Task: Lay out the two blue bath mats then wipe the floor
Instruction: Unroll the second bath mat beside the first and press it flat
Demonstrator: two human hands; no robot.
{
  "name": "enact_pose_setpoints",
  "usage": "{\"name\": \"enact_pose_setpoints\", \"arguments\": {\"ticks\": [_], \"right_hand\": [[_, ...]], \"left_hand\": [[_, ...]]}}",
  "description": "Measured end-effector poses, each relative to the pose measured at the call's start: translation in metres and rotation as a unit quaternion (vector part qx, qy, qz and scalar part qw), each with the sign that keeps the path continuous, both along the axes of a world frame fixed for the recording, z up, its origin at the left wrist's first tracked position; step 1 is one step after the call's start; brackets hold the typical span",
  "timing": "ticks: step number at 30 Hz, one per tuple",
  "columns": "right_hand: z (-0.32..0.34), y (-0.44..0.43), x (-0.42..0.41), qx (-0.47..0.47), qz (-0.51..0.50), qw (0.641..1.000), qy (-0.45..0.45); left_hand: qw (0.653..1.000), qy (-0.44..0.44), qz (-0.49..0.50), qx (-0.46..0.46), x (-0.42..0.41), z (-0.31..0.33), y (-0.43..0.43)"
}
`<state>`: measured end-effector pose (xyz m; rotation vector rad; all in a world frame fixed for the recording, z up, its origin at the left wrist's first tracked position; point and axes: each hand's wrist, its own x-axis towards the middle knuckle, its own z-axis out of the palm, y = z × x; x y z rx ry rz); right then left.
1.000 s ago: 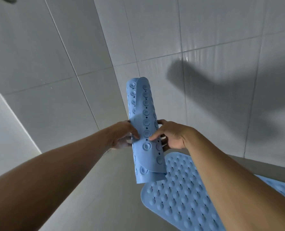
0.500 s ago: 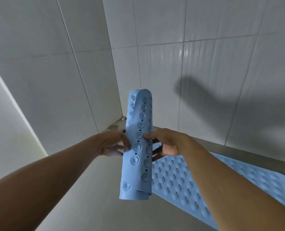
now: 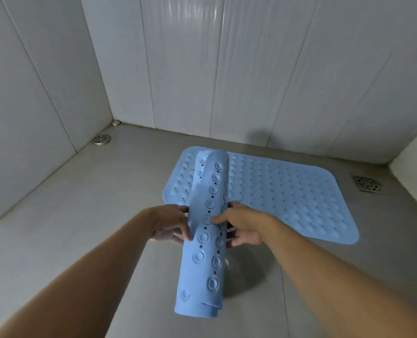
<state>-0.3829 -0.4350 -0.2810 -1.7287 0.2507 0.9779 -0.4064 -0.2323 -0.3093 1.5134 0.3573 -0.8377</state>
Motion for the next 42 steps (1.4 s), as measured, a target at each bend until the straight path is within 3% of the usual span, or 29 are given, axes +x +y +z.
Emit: {"name": "enact_pose_setpoints", "arguments": {"ticks": [4, 11, 19, 23, 31, 38, 42], "right_hand": [[-0.021, -0.014, -0.023, -0.052, -0.037, 0.998, 0.008], [-0.042, -0.044, -0.05, -0.056, -0.017, 0.997, 0.046], [-0.05, -0.06, -0.069, -0.051, 0.003, 0.997, 0.065], [-0.054, -0.065, -0.084, -0.051, 0.013, 0.996, 0.073], [-0.053, -0.069, -0.099, -0.09, -0.017, 0.996, -0.007], [-0.056, -0.076, -0.118, -0.056, -0.045, 0.997, 0.035], [-0.065, -0.065, -0.126, -0.08, -0.068, 0.993, -0.052]], "left_hand": [[0.998, 0.013, -0.061, -0.017, -0.005, -0.032, -0.016], [0.992, 0.053, -0.112, -0.029, -0.026, -0.059, -0.036], [0.989, 0.07, -0.106, 0.074, -0.056, -0.038, -0.06], [0.989, 0.08, -0.088, 0.083, -0.074, -0.034, -0.065], [0.987, 0.059, -0.09, 0.122, -0.078, -0.015, -0.088], [0.983, 0.042, -0.075, 0.164, -0.091, -0.021, -0.089], [0.984, 0.022, -0.081, 0.155, -0.092, -0.021, -0.093]]}}
